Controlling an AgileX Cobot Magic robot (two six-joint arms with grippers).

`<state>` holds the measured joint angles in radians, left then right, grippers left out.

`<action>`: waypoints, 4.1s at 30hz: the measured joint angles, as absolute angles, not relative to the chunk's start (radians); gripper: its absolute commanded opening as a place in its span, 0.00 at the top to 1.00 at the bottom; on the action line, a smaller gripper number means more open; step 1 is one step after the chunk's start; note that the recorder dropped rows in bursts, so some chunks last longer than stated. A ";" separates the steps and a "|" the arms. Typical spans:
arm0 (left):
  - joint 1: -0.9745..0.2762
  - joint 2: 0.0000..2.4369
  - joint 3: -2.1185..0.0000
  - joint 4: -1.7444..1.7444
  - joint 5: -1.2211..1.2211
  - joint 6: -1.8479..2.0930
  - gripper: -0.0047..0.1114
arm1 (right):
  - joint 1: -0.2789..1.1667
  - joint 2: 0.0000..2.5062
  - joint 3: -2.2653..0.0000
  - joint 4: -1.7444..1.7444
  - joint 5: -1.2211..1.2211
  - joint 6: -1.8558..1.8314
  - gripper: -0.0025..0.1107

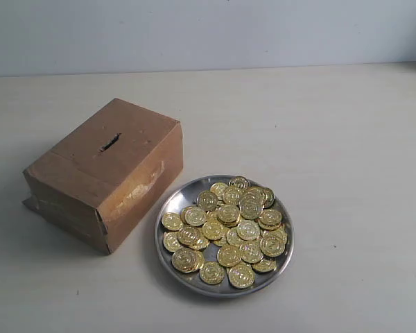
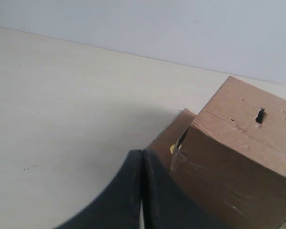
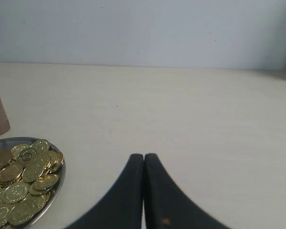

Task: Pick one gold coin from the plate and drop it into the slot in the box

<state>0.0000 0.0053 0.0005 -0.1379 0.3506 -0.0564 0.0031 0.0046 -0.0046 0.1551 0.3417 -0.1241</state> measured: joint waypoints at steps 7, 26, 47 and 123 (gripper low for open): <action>0.000 0.005 0.001 -0.138 0.351 -0.056 0.96 | 0.003 0.005 -0.005 0.155 0.342 -0.124 0.98; 0.000 0.005 0.001 -0.138 0.351 -0.056 0.96 | 0.005 0.005 -0.005 0.155 0.342 -0.124 0.98; 0.000 0.005 0.001 -0.138 0.351 -0.056 0.96 | 0.005 0.005 -0.005 0.155 0.342 -0.124 0.98; 0.000 0.005 0.001 -0.138 0.351 -0.056 0.96 | 0.007 0.005 -0.005 0.492 -0.128 0.150 0.98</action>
<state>0.0000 0.0053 0.0005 -0.1379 0.3506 -0.0564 0.0073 0.0046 -0.0046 0.4925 -0.1278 0.1501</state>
